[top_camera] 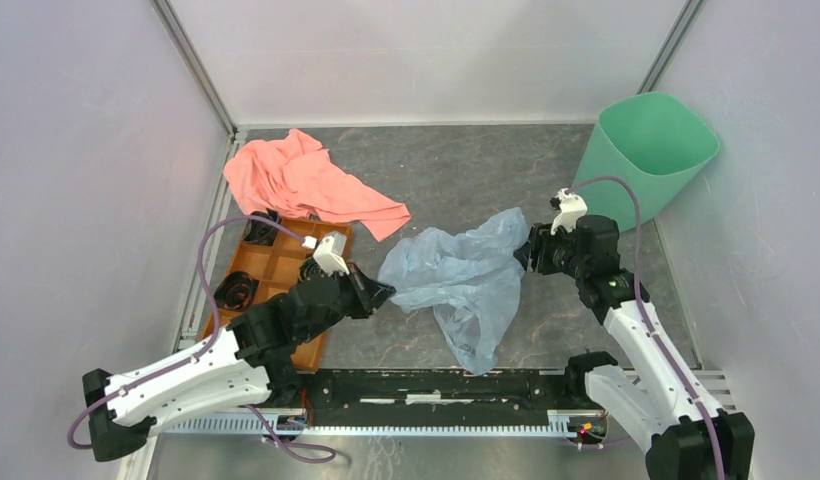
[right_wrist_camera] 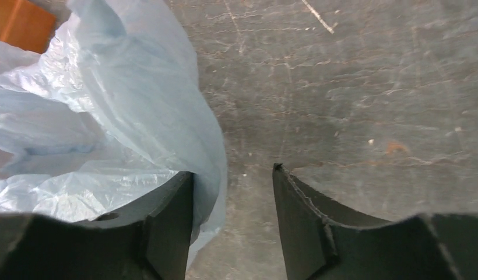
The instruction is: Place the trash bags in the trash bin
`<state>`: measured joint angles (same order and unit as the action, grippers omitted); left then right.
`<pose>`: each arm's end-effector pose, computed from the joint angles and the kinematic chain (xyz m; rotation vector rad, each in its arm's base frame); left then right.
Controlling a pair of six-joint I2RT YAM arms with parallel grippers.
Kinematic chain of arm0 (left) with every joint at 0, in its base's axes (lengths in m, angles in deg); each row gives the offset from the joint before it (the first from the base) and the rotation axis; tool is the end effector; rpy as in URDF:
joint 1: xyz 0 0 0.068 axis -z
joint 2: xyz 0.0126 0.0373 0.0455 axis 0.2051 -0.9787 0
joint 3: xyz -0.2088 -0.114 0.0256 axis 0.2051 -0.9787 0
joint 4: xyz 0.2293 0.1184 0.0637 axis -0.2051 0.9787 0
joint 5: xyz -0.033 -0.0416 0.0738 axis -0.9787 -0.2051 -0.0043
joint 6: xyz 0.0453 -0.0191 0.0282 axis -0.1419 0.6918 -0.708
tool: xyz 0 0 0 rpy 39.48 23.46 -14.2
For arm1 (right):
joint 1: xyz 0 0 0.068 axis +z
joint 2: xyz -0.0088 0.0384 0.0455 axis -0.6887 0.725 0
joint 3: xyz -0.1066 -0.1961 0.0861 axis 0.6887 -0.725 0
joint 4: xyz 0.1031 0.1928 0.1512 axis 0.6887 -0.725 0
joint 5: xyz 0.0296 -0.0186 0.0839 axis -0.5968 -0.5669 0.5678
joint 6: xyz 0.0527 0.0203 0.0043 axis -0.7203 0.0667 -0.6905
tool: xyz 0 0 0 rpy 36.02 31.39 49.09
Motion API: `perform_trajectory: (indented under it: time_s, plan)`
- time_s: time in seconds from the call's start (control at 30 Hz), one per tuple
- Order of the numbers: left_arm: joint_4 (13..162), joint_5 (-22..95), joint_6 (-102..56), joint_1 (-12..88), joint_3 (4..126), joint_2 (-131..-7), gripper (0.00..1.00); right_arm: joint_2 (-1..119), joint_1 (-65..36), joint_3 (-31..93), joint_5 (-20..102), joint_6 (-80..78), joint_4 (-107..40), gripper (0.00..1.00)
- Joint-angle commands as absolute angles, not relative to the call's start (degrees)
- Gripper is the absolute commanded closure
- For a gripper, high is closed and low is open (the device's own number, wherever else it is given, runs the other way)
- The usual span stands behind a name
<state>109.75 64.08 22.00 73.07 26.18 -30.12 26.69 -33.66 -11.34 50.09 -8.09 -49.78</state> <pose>0.1031 -0.1607 0.2520 -0.1477 2.0948 -0.9918 0.2148 0.0492 0.2171 -0.1049 2.1576 0.5590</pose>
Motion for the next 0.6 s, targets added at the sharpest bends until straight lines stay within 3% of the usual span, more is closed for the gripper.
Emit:
perform_trajectory:
  time_s: [0.0, 0.13, 0.3, 0.43, 0.57]
  plan:
    - [106.61, 65.28, 26.65, 70.74, 26.18, -31.02, 0.98, 25.74, -30.45, -6.68, 42.64, -3.81, -53.3, 0.37]
    - [105.04, 59.04, 22.88, 62.87, 26.61, -35.27, 0.98, 26.88, -25.87, -4.13, 40.38, -1.98, -54.95, 0.3]
    - [97.66, 32.24, 22.04, 44.73, 25.38, -44.66, 0.98, 26.77, -25.44, 0.15, 34.88, 0.83, -59.55, 0.25]
    - [95.51, 31.12, 21.94, 44.01, 24.88, -44.74, 0.98, 24.02, -25.45, -3.37, 47.68, -2.6, -56.18, 0.22]
    - [94.67, 31.19, 22.51, 43.92, 22.84, -44.48, 0.98, 22.83, -24.83, -14.8, 60.58, -10.59, -44.95, 0.2]
